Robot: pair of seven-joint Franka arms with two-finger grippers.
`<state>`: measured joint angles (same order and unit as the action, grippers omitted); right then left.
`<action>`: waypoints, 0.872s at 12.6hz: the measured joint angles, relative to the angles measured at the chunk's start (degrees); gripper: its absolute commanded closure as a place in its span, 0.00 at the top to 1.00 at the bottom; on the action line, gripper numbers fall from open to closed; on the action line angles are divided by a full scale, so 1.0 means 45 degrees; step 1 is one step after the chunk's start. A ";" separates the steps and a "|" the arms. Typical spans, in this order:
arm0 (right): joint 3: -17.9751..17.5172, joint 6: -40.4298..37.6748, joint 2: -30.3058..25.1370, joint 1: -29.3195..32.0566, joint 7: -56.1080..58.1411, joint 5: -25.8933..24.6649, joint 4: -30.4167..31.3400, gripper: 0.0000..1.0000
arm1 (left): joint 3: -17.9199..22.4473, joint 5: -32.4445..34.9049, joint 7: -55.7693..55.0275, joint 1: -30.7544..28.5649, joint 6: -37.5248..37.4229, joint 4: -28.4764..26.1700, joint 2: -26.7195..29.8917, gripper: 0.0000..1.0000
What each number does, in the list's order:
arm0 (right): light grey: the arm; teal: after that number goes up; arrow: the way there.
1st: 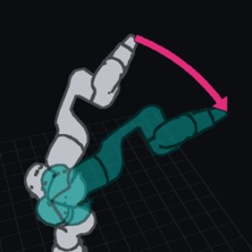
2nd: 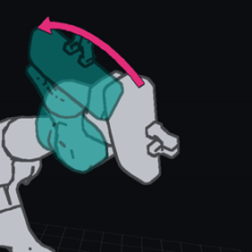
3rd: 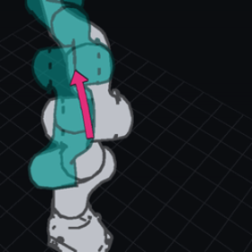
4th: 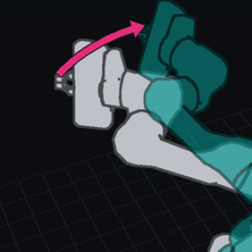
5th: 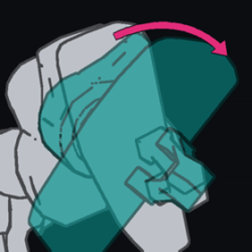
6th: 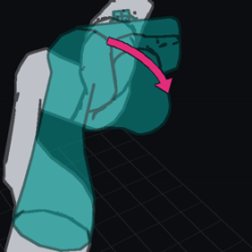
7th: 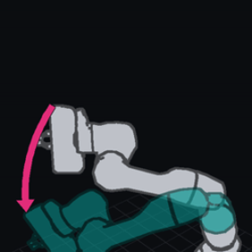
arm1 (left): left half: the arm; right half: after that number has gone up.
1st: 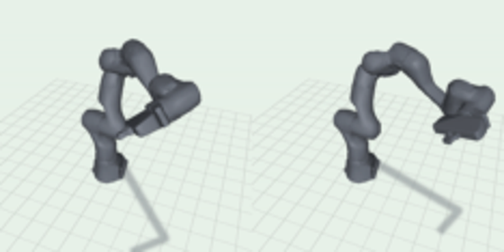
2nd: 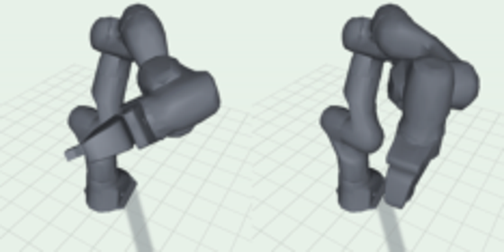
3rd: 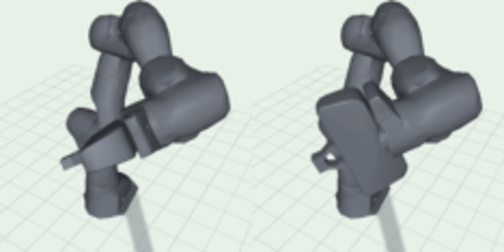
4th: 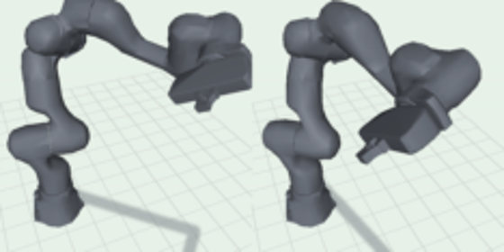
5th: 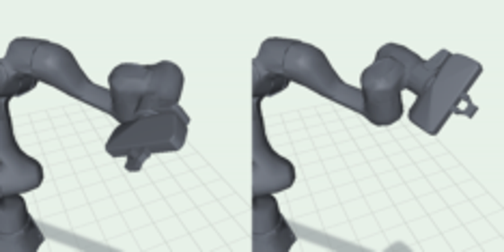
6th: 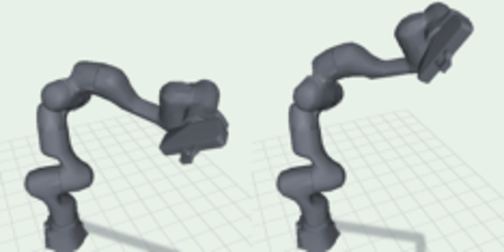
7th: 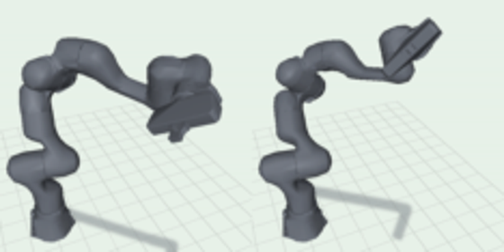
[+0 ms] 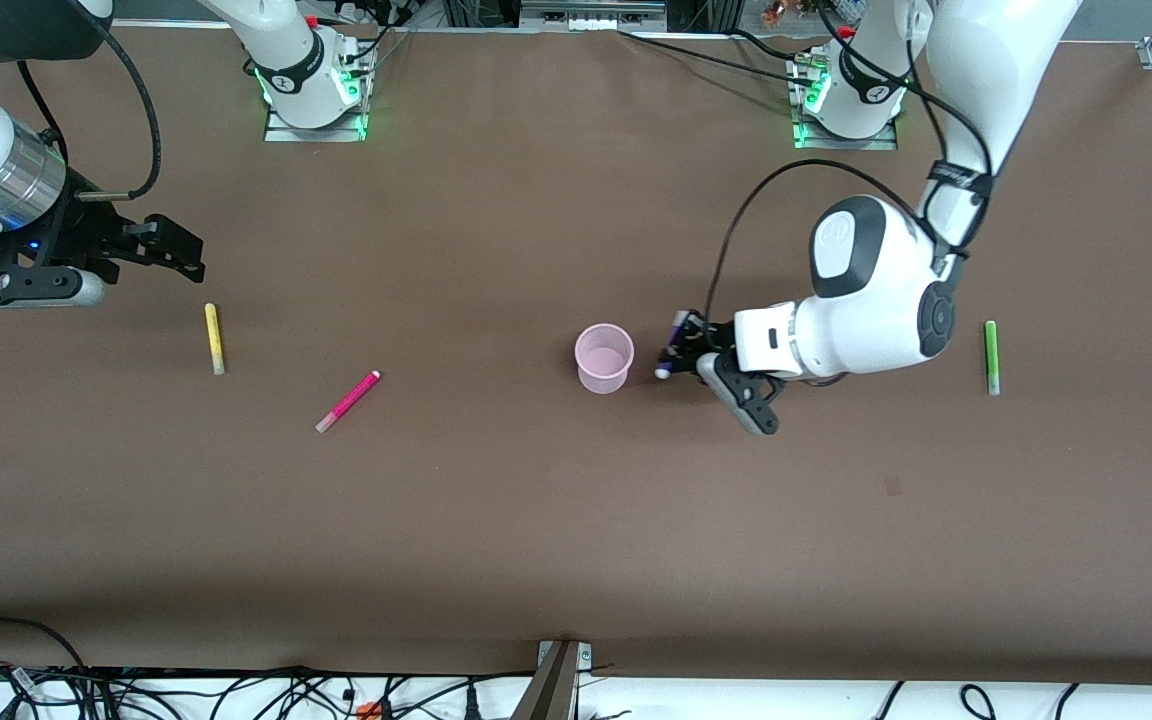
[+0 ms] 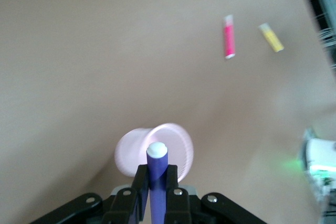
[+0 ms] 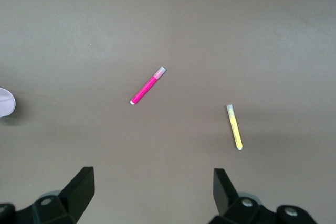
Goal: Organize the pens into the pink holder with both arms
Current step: 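Carry the blue pen with the left gripper over the pink cup, then lower the blue pen into the cup and open the left gripper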
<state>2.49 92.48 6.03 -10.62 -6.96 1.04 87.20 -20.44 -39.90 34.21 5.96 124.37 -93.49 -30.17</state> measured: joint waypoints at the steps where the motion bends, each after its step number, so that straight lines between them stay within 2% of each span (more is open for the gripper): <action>1: -0.0002 0.0013 0.0008 -0.0001 0.0000 0.0000 0.0001 1.00 | -0.0237 -0.0553 0.0422 0.0098 0.0001 0.0368 -0.0244 0.00; 3: -0.0003 0.0013 0.0111 -0.0001 0.0000 -0.0003 0.0004 1.00 | -0.0527 -0.1479 0.2069 0.0280 0.0035 0.0878 -0.0564 0.00; 5: -0.0003 0.0016 0.0303 -0.0001 0.0000 -0.0013 0.0006 1.00 | -0.0533 -0.2312 0.5099 0.0330 0.0279 0.0948 -0.0870 0.00; 8: -0.0001 0.0094 0.0477 -0.0001 0.0000 -0.0013 0.0006 1.00 | -0.0560 -0.2693 0.9147 0.0601 0.1094 0.0945 -0.1561 0.00; 11: 0.0000 0.0235 0.0461 -0.0001 0.0001 -0.0014 -0.0133 1.00 | -0.0570 -0.2693 1.0223 0.1253 0.2130 0.0832 -0.1834 0.00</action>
<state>2.49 93.53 8.10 -10.62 -6.95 0.98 86.60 -23.00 -52.02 80.22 11.60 133.96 -89.74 -38.42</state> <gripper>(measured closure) 0.000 0.824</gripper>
